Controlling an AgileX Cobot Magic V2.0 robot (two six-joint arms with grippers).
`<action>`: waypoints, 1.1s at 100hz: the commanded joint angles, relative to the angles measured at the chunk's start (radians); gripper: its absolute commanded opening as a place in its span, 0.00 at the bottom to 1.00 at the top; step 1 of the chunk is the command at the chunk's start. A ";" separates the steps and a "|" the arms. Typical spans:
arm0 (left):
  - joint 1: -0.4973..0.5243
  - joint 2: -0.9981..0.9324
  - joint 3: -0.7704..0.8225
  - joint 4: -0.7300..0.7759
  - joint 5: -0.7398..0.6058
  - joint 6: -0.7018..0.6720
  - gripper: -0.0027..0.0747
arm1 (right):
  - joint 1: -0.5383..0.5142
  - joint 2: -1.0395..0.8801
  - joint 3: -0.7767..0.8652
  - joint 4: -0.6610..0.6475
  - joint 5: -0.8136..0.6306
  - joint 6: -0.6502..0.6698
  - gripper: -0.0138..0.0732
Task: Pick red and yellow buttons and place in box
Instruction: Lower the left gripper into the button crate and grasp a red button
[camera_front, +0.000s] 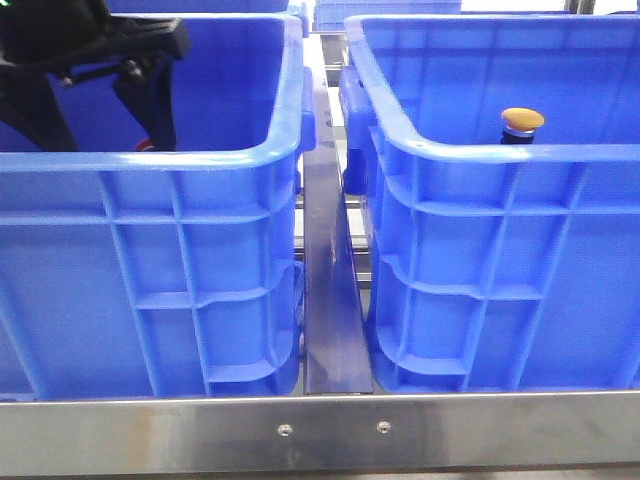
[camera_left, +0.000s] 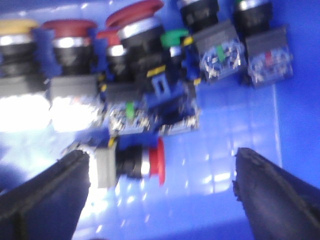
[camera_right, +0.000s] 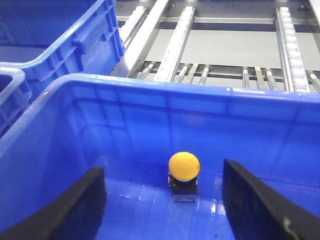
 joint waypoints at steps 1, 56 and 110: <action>0.002 -0.026 -0.035 -0.027 -0.087 -0.014 0.74 | 0.001 -0.021 -0.026 0.079 0.033 -0.012 0.75; 0.002 0.076 -0.053 -0.004 -0.234 -0.014 0.74 | 0.001 -0.021 -0.026 0.079 0.033 -0.012 0.75; 0.002 0.076 -0.053 0.013 -0.214 -0.014 0.23 | 0.001 -0.021 -0.026 0.079 0.033 -0.012 0.75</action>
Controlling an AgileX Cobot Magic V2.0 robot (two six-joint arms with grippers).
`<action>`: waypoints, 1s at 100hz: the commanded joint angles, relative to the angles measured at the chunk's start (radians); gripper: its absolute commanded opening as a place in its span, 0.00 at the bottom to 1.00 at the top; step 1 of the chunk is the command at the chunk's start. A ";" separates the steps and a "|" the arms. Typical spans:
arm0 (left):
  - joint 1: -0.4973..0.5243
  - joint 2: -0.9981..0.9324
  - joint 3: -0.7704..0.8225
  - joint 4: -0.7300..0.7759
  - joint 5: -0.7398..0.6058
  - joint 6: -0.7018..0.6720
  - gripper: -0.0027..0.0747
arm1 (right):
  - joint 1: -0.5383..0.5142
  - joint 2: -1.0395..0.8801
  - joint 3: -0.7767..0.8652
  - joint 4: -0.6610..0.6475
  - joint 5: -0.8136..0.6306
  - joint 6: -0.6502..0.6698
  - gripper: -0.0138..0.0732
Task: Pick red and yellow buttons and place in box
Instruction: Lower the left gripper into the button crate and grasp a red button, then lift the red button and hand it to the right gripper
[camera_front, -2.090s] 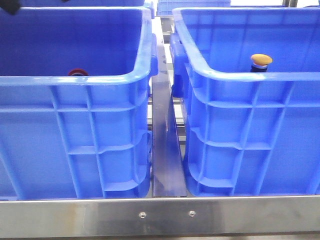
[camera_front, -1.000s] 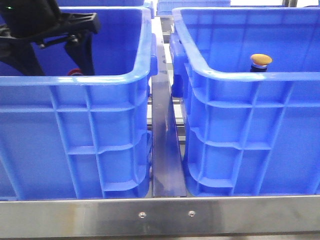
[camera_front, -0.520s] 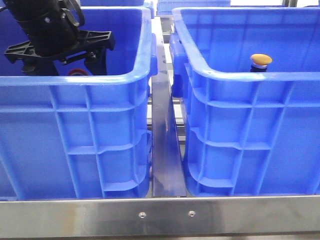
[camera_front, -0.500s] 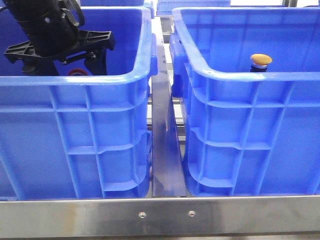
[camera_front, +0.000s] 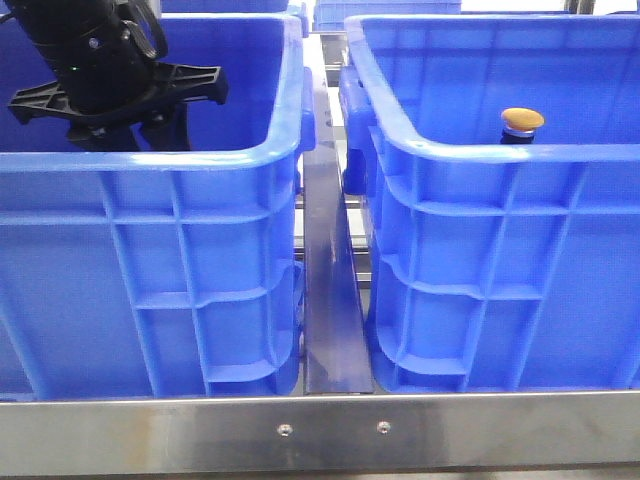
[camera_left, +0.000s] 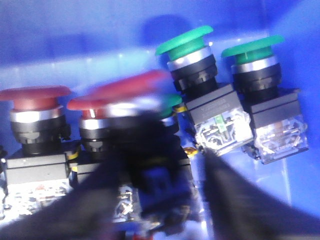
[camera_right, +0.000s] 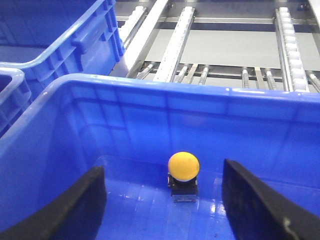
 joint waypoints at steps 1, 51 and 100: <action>0.002 -0.045 -0.033 -0.003 -0.027 -0.011 0.23 | 0.001 -0.021 -0.026 0.079 0.033 -0.012 0.75; 0.002 -0.113 -0.021 0.004 -0.007 -0.011 0.23 | 0.001 -0.021 -0.026 0.079 0.033 -0.012 0.75; -0.087 -0.379 0.040 -0.046 0.033 0.184 0.23 | 0.001 -0.021 -0.026 0.079 0.033 -0.012 0.75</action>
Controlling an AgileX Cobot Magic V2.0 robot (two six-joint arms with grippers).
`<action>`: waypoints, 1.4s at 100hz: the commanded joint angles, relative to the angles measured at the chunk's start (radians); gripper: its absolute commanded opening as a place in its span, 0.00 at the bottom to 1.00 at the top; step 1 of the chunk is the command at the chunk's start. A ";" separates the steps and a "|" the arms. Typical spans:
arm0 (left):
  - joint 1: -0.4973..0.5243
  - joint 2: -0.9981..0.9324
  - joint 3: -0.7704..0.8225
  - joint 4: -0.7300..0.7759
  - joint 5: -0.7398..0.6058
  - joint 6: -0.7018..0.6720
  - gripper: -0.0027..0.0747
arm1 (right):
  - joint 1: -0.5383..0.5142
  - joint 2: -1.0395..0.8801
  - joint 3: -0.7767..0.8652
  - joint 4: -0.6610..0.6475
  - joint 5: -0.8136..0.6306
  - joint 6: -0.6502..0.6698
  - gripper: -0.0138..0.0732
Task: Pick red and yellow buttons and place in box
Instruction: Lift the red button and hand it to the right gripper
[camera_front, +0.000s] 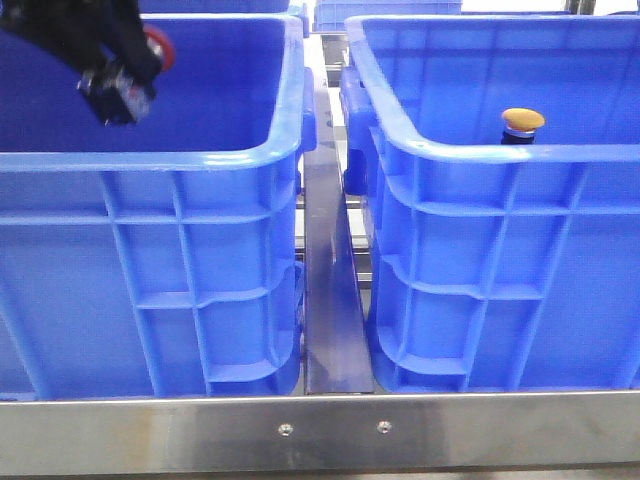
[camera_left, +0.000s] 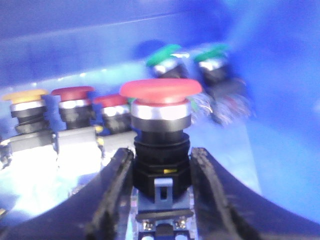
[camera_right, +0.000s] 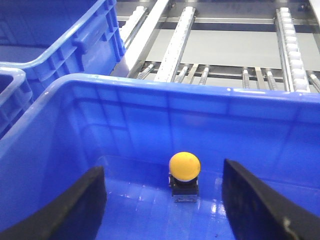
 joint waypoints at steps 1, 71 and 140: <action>-0.043 -0.084 -0.025 -0.028 -0.059 0.057 0.23 | 0.001 -0.021 -0.026 0.079 0.033 -0.012 0.75; -0.268 -0.122 -0.025 -0.376 -0.048 0.532 0.23 | 0.001 -0.021 -0.026 0.079 0.078 0.090 0.75; -0.268 -0.122 -0.025 -0.376 -0.048 0.532 0.23 | 0.001 0.247 -0.257 -0.201 0.818 0.984 0.75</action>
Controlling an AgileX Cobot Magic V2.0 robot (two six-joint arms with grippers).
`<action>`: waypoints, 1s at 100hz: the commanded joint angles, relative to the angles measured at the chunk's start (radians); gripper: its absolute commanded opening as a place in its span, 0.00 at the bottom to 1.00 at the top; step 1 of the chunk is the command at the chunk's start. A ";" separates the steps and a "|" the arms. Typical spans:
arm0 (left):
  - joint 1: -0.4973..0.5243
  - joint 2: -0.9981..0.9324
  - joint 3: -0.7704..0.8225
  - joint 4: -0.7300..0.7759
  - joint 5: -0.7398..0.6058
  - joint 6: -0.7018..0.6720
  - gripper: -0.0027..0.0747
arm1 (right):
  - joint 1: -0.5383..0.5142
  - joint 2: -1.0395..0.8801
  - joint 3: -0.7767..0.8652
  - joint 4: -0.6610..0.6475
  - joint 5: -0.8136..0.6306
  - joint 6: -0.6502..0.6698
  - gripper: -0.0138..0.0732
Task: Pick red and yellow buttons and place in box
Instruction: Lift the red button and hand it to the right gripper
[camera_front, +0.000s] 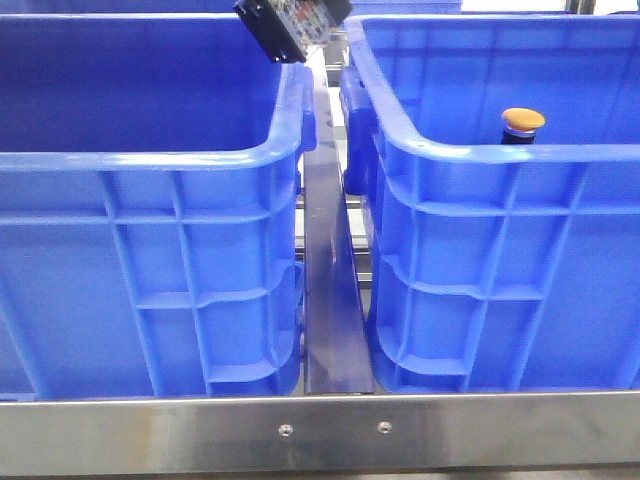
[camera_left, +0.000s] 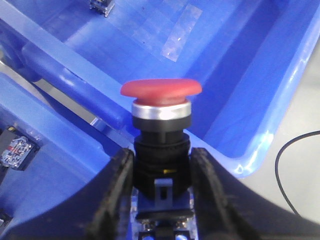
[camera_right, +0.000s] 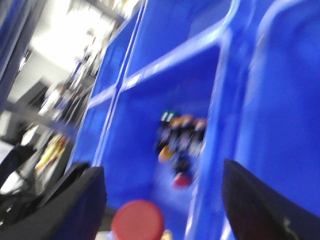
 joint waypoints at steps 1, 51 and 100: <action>-0.006 -0.030 -0.025 -0.033 -0.051 0.001 0.23 | 0.001 0.051 -0.089 -0.013 0.141 0.078 0.75; -0.006 -0.030 -0.025 -0.033 -0.052 0.001 0.23 | 0.145 0.162 -0.190 -0.095 0.187 0.085 0.75; -0.006 -0.030 -0.025 -0.033 -0.048 0.001 0.23 | 0.184 0.162 -0.190 -0.120 0.183 0.085 0.49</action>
